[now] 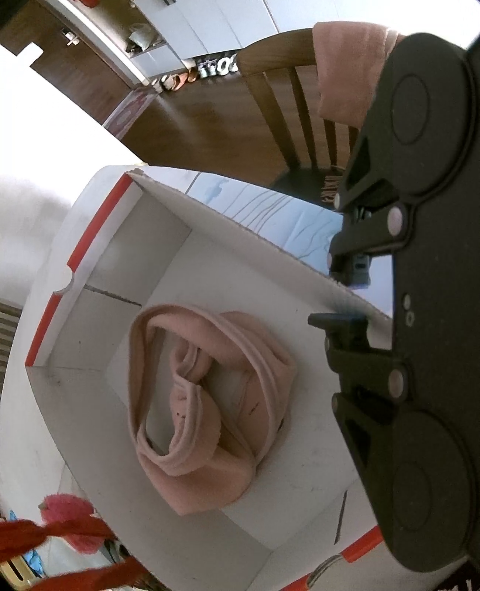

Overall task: Organize objects
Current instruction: 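Lift the red bag with the left gripper and carry it over the box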

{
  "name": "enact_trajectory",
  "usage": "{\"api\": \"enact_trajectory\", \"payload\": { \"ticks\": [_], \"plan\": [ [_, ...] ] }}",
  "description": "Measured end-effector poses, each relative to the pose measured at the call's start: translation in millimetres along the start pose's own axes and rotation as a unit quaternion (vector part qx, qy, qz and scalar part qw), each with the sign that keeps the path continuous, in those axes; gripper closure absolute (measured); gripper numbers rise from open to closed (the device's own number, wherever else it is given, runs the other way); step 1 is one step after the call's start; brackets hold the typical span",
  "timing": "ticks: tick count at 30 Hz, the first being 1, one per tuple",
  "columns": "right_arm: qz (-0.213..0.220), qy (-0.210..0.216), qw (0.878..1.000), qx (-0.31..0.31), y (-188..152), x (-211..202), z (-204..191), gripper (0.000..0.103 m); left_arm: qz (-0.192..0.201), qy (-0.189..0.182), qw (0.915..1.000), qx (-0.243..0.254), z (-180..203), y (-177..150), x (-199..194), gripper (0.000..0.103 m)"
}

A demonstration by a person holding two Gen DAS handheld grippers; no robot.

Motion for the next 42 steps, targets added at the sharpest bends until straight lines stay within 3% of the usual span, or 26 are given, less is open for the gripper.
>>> {"api": "enact_trajectory", "payload": {
  "ticks": [9,19,31,34,42],
  "plan": [
    [0.000,-0.003,1.000,-0.007,1,1,0,0.092,0.042,-0.017,0.9972,0.060,37,49,-20,0.086],
    [0.000,-0.006,1.000,-0.009,-1,1,-2,0.092,0.064,-0.040,0.9912,0.109,81,93,-9,0.086],
    [0.000,-0.004,1.000,-0.007,-1,1,-1,0.092,0.099,-0.038,0.9827,0.152,111,134,-13,0.086],
    [0.000,-0.003,1.000,-0.004,-1,1,0,0.092,0.090,-0.033,0.9830,0.156,110,133,-4,0.086],
    [0.000,-0.002,1.000,-0.004,-1,2,1,0.092,0.010,-0.022,0.9865,0.162,103,99,54,0.086]
  ]
}}
Point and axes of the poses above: each gripper's, at about its wrist camera, not at the fingertips, and x roughly the way its jaws point, z to its right, y to its top, the point moved 2 cm from there along x, roughly the way its jaws point, and after that the axes turned 7 degrees about -x, right-handed, at the moved point
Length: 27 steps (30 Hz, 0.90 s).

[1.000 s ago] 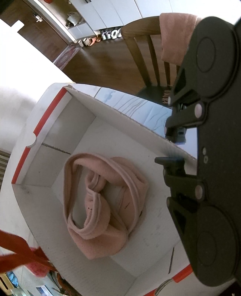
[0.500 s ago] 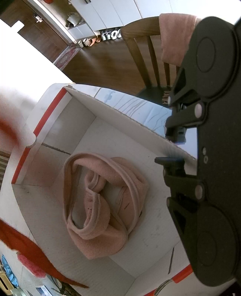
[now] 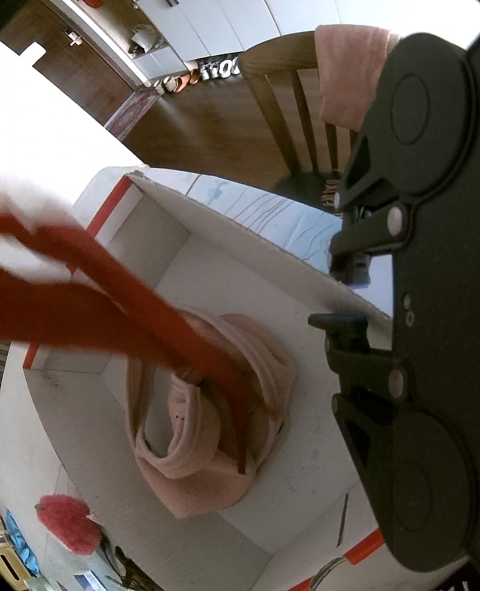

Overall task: Organize objects
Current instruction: 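Lift the red bag with the left gripper and carry it over the box, then lower the red bag onto the scarf and open the left gripper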

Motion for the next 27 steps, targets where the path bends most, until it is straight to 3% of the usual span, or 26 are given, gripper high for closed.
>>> {"api": "enact_trajectory", "payload": {
  "ticks": [6,11,24,27],
  "plan": [
    [-0.002,0.001,1.000,-0.002,1,1,-1,0.092,-0.056,0.003,0.9985,-0.001,-4,-32,45,0.086],
    [-0.003,0.001,1.000,-0.004,1,1,-1,0.092,-0.075,0.014,0.9970,-0.007,-8,-47,71,0.086],
    [-0.007,0.002,1.000,-0.008,2,1,-3,0.092,-0.160,-0.021,0.9867,0.013,23,-92,134,0.086],
    [-0.007,0.002,1.000,-0.008,2,1,-3,0.092,-0.166,-0.019,0.9860,0.006,23,-97,140,0.081]
  ]
}}
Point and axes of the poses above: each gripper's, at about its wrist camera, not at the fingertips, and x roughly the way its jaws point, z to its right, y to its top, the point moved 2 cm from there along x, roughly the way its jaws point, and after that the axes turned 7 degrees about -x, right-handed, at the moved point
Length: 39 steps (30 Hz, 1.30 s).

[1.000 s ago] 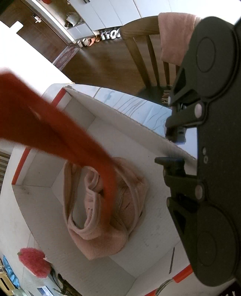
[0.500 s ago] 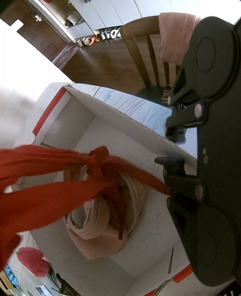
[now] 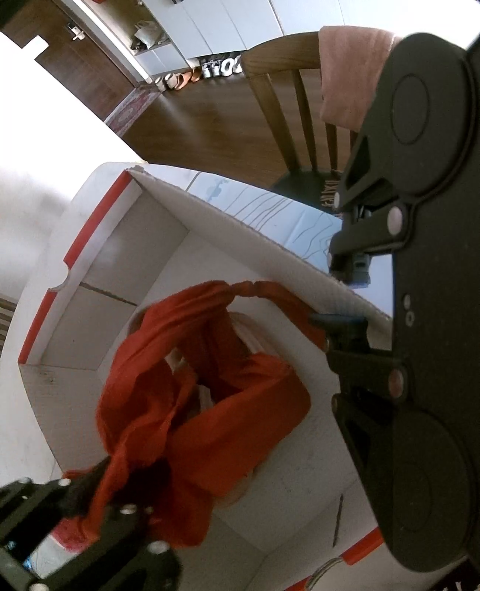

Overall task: Organize objects
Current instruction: 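Lower the red bag onto the scarf and open the left gripper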

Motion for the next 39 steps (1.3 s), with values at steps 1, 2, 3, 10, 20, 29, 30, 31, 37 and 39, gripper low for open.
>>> {"api": "enact_trajectory", "payload": {
  "ticks": [1,2,3,10,20,29,30,31,37,39],
  "plan": [
    [0.000,0.000,1.000,0.000,0,0,0,0.092,0.000,0.000,1.0000,-0.001,2,-1,4,0.079],
    [0.000,0.000,1.000,0.000,0,0,0,0.092,0.000,0.000,1.0000,-0.004,3,-3,6,0.077],
    [0.000,0.000,1.000,0.000,0,0,0,0.092,-0.001,-0.002,1.0000,-0.006,4,-4,8,0.075],
    [-0.001,-0.001,1.000,0.001,1,-1,0,0.092,0.004,-0.017,0.9998,0.005,18,-11,13,0.035],
    [-0.002,-0.003,1.000,-0.002,1,-1,-1,0.092,0.042,-0.035,0.9983,-0.022,15,-23,-16,0.033],
    [-0.004,-0.007,1.000,-0.007,2,0,-4,0.091,0.099,-0.025,0.9931,-0.058,0,-47,-66,0.022],
    [-0.004,-0.008,1.000,-0.008,2,0,-4,0.091,0.106,-0.024,0.9922,-0.061,-3,-52,-73,0.022],
    [-0.005,-0.009,1.000,-0.009,2,0,-5,0.091,0.112,-0.023,0.9912,-0.065,-5,-56,-80,0.022],
    [-0.006,-0.009,1.000,-0.013,3,-1,-5,0.091,0.148,-0.005,0.9837,-0.101,-27,-86,-119,0.022],
    [-0.005,-0.010,1.000,-0.016,3,-1,-5,0.091,0.155,-0.002,0.9811,-0.116,-36,-97,-129,0.022]
  ]
}}
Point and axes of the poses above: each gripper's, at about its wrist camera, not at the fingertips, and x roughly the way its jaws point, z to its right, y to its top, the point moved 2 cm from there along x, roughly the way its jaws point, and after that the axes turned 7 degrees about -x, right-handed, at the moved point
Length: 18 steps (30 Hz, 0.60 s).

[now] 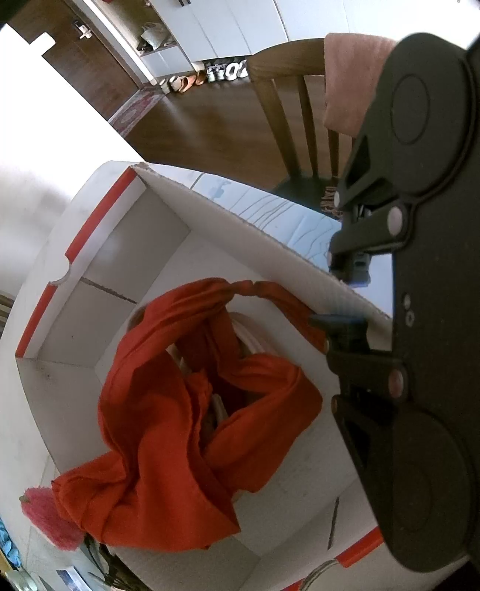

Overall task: Organize objects
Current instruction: 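Lower the red bag onto the scarf and open the left gripper, then move the left tool to the doll-face pouch and grasp it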

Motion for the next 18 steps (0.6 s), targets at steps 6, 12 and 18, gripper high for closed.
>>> {"api": "enact_trajectory", "payload": {
  "ticks": [6,12,18],
  "plan": [
    [0.003,-0.004,1.000,-0.015,-1,0,-3,0.091,-0.003,0.021,0.9984,-0.053,-41,-24,-24,0.022],
    [0.006,-0.007,1.000,-0.027,-3,0,-3,0.091,-0.010,0.062,0.9944,-0.086,-73,-54,-35,0.022],
    [0.007,-0.009,0.999,-0.030,-3,0,-1,0.091,-0.039,0.077,0.9899,-0.113,-95,-90,-30,0.022]
  ]
}}
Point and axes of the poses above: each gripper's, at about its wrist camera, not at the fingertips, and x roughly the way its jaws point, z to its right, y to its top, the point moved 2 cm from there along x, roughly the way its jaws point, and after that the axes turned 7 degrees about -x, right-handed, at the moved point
